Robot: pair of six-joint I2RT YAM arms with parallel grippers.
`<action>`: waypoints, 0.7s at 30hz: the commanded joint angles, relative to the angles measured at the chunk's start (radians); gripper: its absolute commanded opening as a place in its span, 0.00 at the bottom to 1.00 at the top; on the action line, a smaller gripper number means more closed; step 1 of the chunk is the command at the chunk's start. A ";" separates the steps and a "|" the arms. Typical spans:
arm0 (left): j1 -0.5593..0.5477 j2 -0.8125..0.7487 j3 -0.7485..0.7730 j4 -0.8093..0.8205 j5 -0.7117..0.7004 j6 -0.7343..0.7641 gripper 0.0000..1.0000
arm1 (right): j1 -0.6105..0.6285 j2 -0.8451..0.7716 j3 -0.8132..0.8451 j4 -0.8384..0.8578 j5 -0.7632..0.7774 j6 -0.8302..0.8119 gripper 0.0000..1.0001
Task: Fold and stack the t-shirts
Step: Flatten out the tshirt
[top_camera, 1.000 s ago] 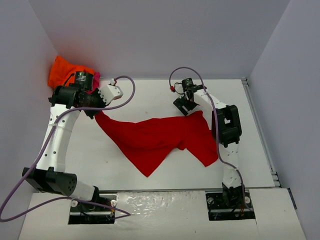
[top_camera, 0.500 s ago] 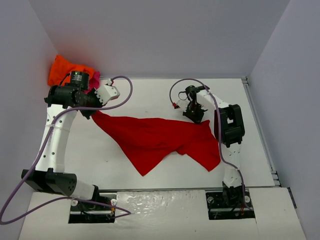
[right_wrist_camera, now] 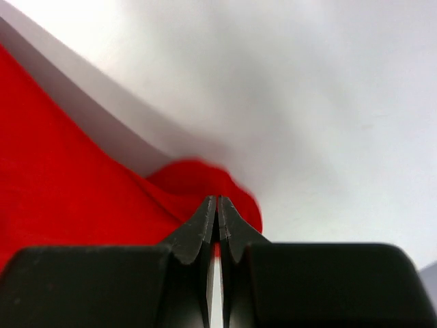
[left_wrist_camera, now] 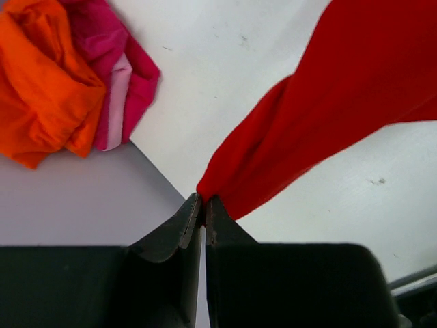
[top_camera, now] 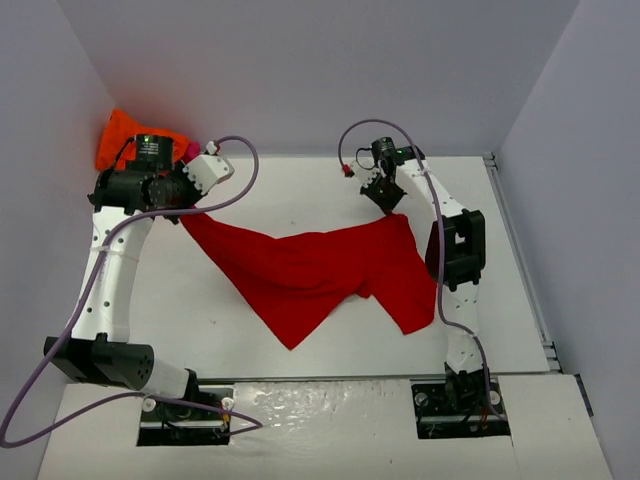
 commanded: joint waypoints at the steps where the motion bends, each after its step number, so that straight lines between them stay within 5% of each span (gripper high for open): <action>1: 0.011 0.018 0.072 0.161 -0.058 -0.071 0.00 | -0.008 -0.098 0.141 0.122 0.100 0.085 0.00; 14: 0.032 0.257 0.069 0.467 -0.322 -0.125 0.00 | -0.009 -0.018 0.054 0.279 0.203 0.174 0.00; 16: 0.046 0.287 0.086 0.504 -0.359 -0.146 0.21 | 0.000 -0.002 0.061 0.289 0.213 0.179 0.56; 17: 0.055 0.293 0.085 0.528 -0.355 -0.161 0.48 | 0.002 0.000 0.057 0.308 0.245 0.190 0.87; 18: 0.063 0.292 0.084 0.545 -0.350 -0.171 0.67 | 0.002 0.000 0.056 0.325 0.270 0.191 1.00; 19: 0.069 0.281 0.079 0.562 -0.336 -0.179 0.77 | 0.001 -0.002 0.058 0.340 0.285 0.188 1.00; 21: 0.069 0.238 0.047 0.624 -0.299 -0.199 0.82 | -0.011 -0.014 0.063 0.363 0.301 0.189 1.00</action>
